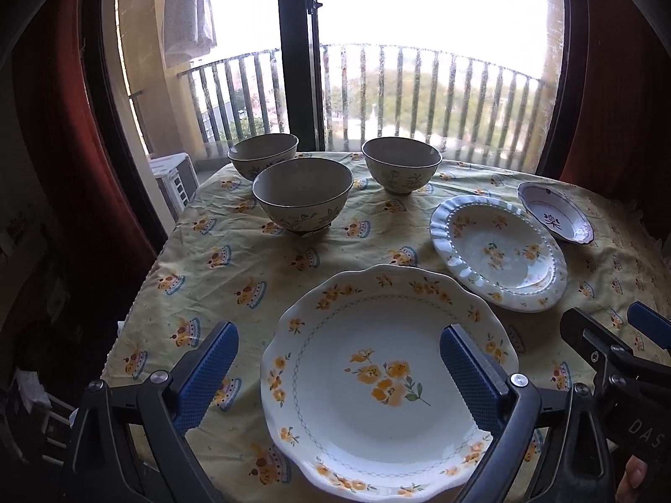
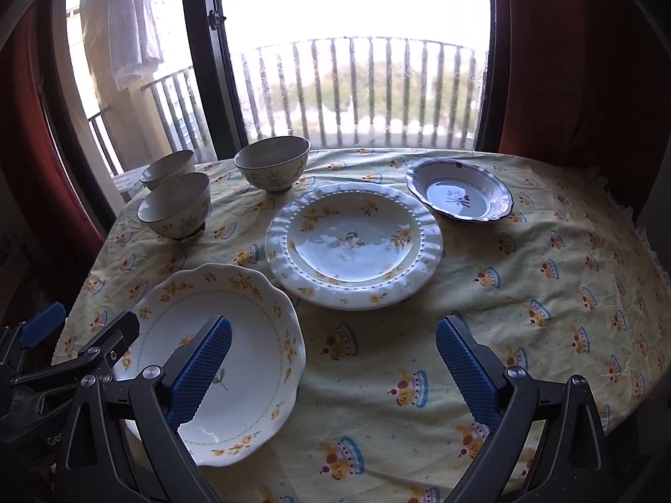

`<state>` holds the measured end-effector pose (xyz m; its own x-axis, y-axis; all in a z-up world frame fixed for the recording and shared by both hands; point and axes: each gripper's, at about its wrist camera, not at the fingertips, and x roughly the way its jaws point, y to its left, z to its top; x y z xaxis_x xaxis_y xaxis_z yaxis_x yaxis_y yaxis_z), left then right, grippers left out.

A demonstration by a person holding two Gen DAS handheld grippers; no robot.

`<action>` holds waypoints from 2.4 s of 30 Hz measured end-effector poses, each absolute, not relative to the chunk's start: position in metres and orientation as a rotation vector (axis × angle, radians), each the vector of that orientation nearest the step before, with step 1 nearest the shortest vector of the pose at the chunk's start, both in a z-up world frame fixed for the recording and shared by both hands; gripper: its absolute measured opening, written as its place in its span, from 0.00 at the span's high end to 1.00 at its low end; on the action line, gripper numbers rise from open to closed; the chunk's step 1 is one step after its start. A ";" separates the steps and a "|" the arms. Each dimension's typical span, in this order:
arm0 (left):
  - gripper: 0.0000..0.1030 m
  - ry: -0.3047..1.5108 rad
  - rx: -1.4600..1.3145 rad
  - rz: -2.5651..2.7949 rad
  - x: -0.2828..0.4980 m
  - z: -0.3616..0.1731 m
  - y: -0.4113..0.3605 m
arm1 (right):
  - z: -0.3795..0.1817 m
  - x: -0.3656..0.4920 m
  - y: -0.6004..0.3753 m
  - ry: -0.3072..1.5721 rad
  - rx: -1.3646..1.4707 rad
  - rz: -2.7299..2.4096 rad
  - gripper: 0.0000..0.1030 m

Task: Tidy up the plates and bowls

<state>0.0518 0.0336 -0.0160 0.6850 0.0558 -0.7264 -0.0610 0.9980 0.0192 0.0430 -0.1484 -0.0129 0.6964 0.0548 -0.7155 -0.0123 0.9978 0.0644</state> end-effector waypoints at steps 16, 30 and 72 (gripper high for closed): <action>0.22 1.110 -0.019 -0.032 0.118 -0.091 0.071 | -0.085 0.109 -0.095 1.078 0.088 0.006 0.15; 0.32 1.175 0.032 -0.116 0.126 -0.108 0.065 | -0.112 0.111 -0.086 1.214 0.128 -0.071 0.31; 0.32 1.086 0.008 -0.114 0.115 -0.064 -0.068 | -0.066 0.113 -0.216 1.164 0.102 -0.069 0.37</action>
